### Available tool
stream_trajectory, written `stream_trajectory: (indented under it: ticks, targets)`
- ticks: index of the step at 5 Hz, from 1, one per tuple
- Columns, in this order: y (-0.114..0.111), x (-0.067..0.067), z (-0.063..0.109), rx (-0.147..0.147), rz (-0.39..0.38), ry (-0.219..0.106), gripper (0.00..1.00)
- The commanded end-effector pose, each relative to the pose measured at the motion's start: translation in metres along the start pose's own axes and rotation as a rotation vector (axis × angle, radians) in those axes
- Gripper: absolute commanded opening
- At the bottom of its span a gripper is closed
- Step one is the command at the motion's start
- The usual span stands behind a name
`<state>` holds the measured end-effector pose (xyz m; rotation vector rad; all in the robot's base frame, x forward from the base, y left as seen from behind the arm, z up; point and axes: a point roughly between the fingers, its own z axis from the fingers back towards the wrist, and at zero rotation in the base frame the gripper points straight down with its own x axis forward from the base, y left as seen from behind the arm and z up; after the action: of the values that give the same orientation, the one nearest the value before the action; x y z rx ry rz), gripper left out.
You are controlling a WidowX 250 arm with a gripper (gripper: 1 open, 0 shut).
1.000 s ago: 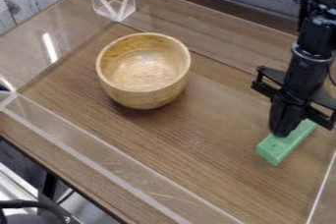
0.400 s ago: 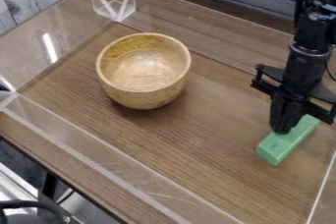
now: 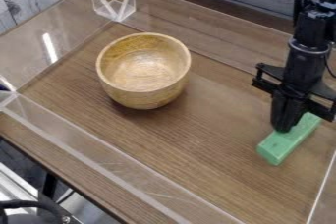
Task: Put the green block in the brown bowl
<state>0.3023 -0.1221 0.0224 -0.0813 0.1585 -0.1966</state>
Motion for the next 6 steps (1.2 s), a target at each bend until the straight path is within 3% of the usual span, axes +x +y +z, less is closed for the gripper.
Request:
stream_trajectory:
  ticks: [1, 4, 6]
  targets:
    - [0.007, -0.003, -0.036, 0.006, 0.001, 0.098, 0.0]
    - [0.011, -0.007, -0.041, -0.004, 0.014, 0.161, 0.0]
    - [0.014, -0.015, 0.02, -0.012, -0.011, 0.039, 0.0]
